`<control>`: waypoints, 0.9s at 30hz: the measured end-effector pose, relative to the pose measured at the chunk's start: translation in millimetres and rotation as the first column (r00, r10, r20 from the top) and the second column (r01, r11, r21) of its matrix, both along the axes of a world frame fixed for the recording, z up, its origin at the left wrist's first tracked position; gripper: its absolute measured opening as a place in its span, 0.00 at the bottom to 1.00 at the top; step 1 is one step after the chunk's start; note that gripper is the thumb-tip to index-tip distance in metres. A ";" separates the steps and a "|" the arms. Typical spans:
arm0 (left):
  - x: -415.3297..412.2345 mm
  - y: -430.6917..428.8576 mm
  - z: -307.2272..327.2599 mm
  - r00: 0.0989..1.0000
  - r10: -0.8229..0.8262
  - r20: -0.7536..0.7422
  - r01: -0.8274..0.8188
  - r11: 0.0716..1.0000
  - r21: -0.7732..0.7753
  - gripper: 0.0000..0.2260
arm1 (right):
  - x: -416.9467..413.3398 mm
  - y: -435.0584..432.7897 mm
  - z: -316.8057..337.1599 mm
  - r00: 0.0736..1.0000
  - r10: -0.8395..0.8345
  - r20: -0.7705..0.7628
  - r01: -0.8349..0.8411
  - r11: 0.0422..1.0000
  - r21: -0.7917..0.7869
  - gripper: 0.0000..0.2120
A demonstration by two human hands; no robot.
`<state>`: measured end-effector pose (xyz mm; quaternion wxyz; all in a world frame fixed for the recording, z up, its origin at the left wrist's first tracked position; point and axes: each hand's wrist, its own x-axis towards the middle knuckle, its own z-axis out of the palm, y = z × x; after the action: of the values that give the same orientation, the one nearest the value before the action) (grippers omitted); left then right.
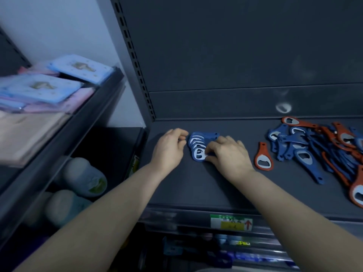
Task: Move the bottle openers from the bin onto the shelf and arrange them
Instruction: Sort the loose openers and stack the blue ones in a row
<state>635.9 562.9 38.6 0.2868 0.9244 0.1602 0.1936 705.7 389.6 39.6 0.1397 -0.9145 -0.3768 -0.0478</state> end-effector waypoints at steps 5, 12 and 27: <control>6.2 -13.0 8.3 0.998 -0.056 -0.029 0.057 0.998 0.029 0.11 | -2.6 -9.4 -1.9 0.999 -0.010 0.042 0.008 0.999 0.041 0.10; 44.8 -79.7 20.3 0.954 -0.269 -0.132 0.286 0.951 0.123 0.08 | 6.7 -87.9 7.6 0.977 -0.156 0.147 0.169 0.983 -0.078 0.06; 144.3 -230.4 32.9 0.905 -0.264 -0.332 0.346 0.912 0.218 0.14 | 46.4 -212.3 25.9 0.895 -0.445 0.029 0.440 0.870 -0.222 0.09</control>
<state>780.1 332.4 71.4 0.1567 0.9870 0.0251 0.0256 752.0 177.2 65.5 0.0261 -0.9867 -0.1587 -0.0254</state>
